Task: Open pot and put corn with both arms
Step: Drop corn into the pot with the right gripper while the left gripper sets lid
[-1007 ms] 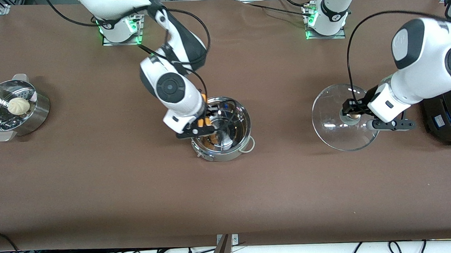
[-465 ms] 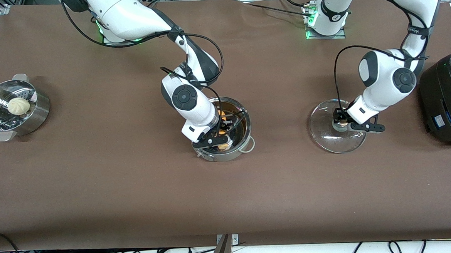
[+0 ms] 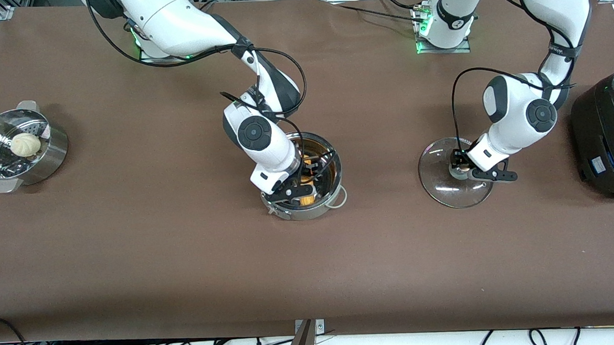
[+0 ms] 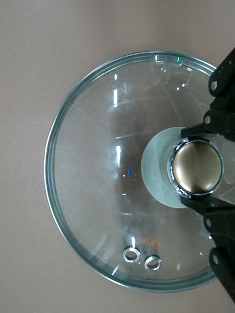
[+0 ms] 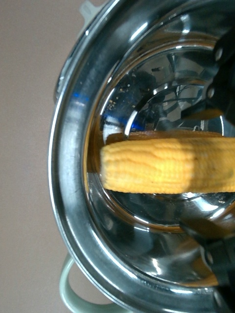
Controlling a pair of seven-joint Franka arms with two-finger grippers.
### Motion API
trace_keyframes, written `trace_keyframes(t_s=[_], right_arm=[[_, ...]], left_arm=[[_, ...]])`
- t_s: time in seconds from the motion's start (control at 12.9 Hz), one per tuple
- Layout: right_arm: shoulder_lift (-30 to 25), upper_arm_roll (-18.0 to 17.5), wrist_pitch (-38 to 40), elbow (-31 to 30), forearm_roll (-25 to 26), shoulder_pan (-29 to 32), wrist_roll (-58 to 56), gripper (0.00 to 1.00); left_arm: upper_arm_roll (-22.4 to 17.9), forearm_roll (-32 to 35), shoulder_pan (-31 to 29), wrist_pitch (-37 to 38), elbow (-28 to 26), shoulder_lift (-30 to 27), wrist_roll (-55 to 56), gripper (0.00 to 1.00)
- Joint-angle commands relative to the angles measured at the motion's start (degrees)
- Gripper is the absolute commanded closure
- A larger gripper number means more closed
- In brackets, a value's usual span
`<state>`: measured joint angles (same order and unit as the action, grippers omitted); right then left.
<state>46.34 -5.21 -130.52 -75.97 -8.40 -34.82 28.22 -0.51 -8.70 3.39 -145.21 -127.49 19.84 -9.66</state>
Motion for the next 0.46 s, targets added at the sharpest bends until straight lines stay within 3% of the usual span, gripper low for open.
trace_keyframes(t_s=[0.0,0.15,0.39], right_arm=[[-3.08,0.46,1.74,0.03,0.14,-0.33,-0.8,0.0],[-8.6,3.52,12.16,-0.06,2.68,-0.25,-0.89,0.0],[-16.52,10.55,28.77,-0.06,3.13,-0.25,-4.38,0.0]], left_arm=[[-0.02,-0.79,-0.32,-0.69,0.23,-0.05,-0.89,0.0],[0.07,-0.71,-0.32,3.49,0.14,-3.3,-0.88,0.0],[-0.02,-0.27,-1.54,12.47,-0.21,-12.77,-0.88,0.0]])
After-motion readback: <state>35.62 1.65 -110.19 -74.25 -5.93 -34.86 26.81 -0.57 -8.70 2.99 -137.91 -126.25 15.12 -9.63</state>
